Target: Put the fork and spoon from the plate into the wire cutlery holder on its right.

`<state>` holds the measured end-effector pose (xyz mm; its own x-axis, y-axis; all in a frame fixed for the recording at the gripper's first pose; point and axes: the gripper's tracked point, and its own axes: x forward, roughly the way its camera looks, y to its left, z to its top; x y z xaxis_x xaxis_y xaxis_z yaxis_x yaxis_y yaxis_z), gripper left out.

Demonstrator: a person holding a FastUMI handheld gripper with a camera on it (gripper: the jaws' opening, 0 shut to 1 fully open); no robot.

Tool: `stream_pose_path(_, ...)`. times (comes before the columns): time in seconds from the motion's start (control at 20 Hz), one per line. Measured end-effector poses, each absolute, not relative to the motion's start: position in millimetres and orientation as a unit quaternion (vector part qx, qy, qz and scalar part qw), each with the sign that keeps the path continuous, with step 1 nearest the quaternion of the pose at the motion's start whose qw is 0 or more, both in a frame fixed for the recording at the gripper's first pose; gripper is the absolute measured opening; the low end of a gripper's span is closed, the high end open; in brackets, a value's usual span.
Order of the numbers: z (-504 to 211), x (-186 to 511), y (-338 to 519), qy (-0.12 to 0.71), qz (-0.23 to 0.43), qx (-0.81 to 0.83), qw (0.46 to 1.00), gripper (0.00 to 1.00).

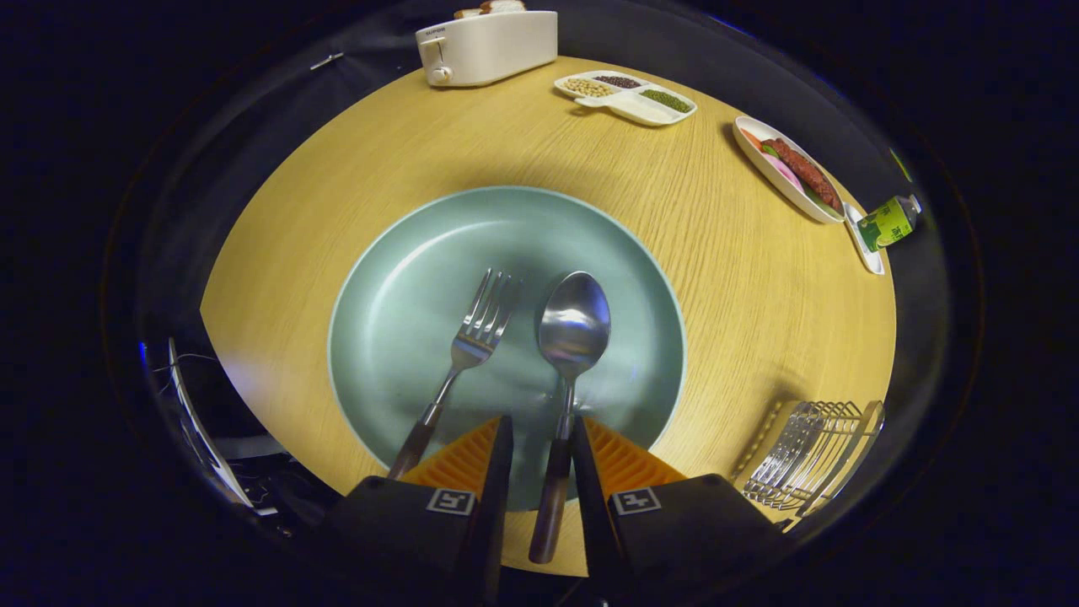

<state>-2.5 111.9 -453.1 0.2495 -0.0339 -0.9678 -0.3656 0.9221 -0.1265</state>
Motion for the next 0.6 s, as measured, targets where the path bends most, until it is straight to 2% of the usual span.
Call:
stream_pose_path(0.1, -445.1, -1.6, 109.9, 0.609, 0.094, -0.146, 0.774, 0.16)
stream_pose_path(0.15, -449.3, -2.1, 110.6, 0.619, 0.097, -0.129, 0.769, 0.17)
stream_pose_path(0.2, -447.3, -0.2, 111.9, 0.621, 0.099, -0.116, 0.769, 0.11)
stream_pose_path(0.6, -404.5, -7.3, 117.4, 0.619, 0.132, -0.047, 0.773, 0.08)
